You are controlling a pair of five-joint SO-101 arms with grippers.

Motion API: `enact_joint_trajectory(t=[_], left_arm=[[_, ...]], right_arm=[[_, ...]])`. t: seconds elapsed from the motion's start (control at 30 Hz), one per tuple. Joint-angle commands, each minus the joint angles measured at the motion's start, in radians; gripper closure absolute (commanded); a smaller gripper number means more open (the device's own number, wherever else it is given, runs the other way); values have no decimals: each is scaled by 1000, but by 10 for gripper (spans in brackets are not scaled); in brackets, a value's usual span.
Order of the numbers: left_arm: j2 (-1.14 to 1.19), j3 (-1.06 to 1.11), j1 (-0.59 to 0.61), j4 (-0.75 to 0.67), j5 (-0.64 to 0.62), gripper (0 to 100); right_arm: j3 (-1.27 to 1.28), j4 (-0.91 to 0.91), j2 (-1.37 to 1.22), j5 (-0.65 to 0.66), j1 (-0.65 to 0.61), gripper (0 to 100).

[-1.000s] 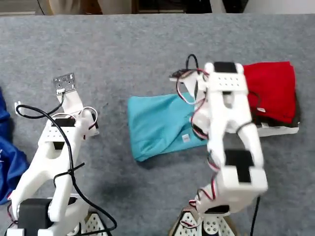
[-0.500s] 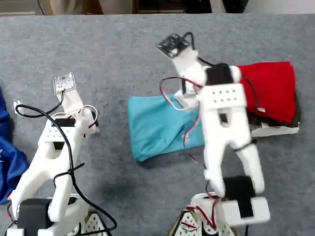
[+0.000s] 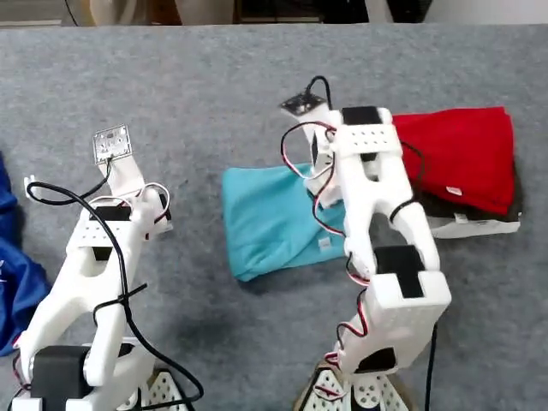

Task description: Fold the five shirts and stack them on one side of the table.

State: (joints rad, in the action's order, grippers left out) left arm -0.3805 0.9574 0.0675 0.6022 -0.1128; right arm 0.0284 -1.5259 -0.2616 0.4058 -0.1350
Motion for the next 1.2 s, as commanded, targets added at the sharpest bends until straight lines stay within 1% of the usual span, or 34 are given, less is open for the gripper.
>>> enact_joint_trajectory(t=[0.0, 0.13, 0.2, 0.33, 0.43, 0.5, 0.53, 0.6, 0.67, 0.73, 0.8, 0.87, 0.97, 1.07, 1.17], left_arm=[[-2, -18, -12, -9, -2, 979], [-2, -18, -12, -9, 2, 979], [-2, -18, -12, -9, 2, 979], [-2, -17, -12, -9, 3, 979], [-2, -18, -12, -8, 3, 979], [-2, -29, -14, -8, -3, 980], [-2, -43, -25, -3, -15, 981], [-2, -107, -61, 77, -61, 980], [1, -210, -100, 189, -86, 980], [8, -311, -166, 259, -95, 981], [33, -413, -239, 304, -97, 981], [88, -499, -315, 318, -107, 981], [240, -603, -373, 282, -109, 981], [435, -730, -385, 279, -133, 981], [613, -876, -354, 305, -187, 981]], right_arm=[[-1, -74, 110, 37, 56, 996], [140, -58, 202, 78, 114, 996], [240, -8, 237, 95, 127, 996], [427, 209, 257, 95, 136, 996], [501, 347, 257, 97, 163, 995], [483, 330, 265, 97, 183, 995], [458, 285, 269, 97, 193, 995], [378, 158, 292, 91, 216, 995], [291, 43, 334, 91, 242, 995], [225, -34, 386, 91, 271, 995], [200, -64, 424, 91, 275, 995], [220, -58, 443, 89, 266, 995], [305, 25, 430, 38, 228, 995], [421, 141, 407, -8, 180, 995], [552, 311, 378, -14, 143, 995]])
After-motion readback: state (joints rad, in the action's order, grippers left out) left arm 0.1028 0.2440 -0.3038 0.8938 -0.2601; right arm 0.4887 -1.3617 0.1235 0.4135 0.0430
